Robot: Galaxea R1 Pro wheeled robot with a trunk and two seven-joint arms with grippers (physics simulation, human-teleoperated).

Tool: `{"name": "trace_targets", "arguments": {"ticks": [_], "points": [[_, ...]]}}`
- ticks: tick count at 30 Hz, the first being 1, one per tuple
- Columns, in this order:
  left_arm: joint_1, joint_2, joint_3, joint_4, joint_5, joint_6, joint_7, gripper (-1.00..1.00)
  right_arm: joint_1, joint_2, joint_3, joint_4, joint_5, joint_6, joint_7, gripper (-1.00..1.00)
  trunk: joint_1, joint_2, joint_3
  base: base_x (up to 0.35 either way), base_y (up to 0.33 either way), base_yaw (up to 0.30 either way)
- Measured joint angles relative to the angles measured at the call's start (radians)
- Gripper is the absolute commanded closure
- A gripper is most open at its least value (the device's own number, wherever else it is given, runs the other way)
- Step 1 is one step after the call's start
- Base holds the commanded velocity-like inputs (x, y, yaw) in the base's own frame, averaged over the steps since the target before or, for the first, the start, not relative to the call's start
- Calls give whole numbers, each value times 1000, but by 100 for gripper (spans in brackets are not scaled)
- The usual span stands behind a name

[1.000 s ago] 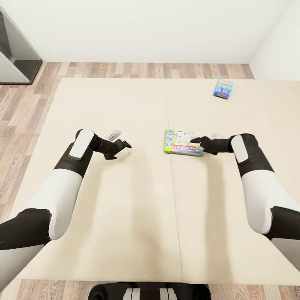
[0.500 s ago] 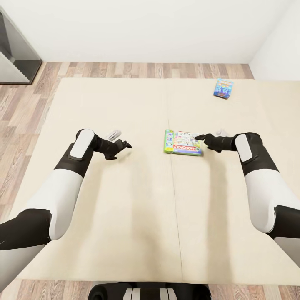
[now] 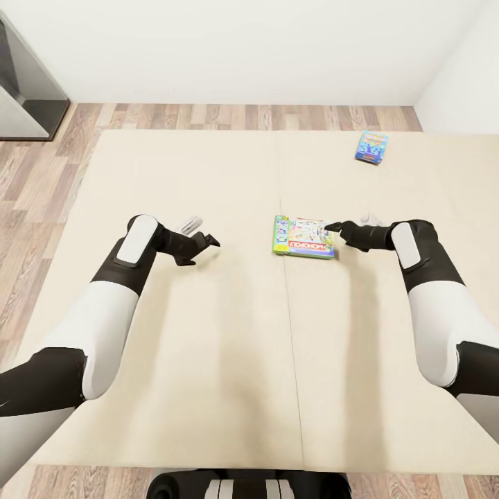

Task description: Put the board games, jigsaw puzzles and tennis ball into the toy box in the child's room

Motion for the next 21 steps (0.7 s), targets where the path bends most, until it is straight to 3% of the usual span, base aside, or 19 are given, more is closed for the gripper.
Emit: {"name": "trace_targets", "arguments": {"ticks": [21], "points": [[-3, -3, 0, 0, 0, 0, 0, -100, -1, 7, 5, -2, 0, 2, 5, -100, 0, 0, -1, 0, 0, 0]]}}
